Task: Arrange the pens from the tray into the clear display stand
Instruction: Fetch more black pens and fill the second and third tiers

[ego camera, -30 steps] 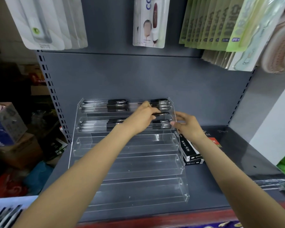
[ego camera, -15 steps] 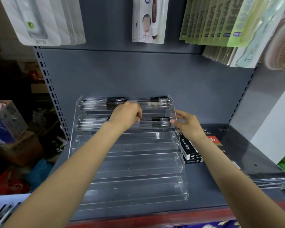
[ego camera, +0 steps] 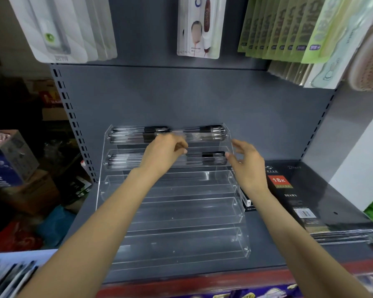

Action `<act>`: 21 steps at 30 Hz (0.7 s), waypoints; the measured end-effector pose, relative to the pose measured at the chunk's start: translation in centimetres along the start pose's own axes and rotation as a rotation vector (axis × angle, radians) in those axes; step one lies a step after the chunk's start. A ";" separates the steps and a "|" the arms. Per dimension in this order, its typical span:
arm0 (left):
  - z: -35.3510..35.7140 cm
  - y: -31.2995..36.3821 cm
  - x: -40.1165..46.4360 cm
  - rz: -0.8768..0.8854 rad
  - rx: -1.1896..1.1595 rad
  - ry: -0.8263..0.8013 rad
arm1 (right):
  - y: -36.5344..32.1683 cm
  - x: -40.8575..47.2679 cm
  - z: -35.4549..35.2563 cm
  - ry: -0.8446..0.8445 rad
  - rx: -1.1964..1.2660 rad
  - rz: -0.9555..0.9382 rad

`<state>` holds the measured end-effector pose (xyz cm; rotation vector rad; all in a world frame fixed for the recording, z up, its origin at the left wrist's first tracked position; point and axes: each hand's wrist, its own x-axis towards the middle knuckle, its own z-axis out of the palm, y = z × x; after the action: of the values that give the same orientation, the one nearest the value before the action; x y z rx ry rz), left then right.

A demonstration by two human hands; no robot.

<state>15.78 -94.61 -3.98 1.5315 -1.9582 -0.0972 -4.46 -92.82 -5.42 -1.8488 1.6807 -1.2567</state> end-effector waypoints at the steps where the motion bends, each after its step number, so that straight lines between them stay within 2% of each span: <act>1: -0.2 0.0 -0.8 0.008 -0.043 0.030 | -0.8 -0.6 0.2 0.023 -0.023 -0.055; 5: -1.4 -0.6 -5.2 0.082 -0.097 0.129 | -4.2 -3.7 2.4 -0.033 0.006 -0.155; 9: -4.7 -3.3 -11.1 0.029 -0.128 0.160 | -8.1 -8.4 6.4 -0.170 0.086 -0.155; 15: -10.4 -13.0 -23.6 -0.178 -0.073 0.123 | -14.9 -19.3 15.9 -0.395 0.110 -0.162; 21: -15.6 -23.1 -36.3 -0.415 -0.070 -0.046 | -20.5 -30.1 25.9 -0.582 0.084 -0.081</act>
<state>47.57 -64.59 -17.34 1.8793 -1.6241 -0.3741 31.22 -67.91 -15.53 -1.9916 1.2280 -0.6965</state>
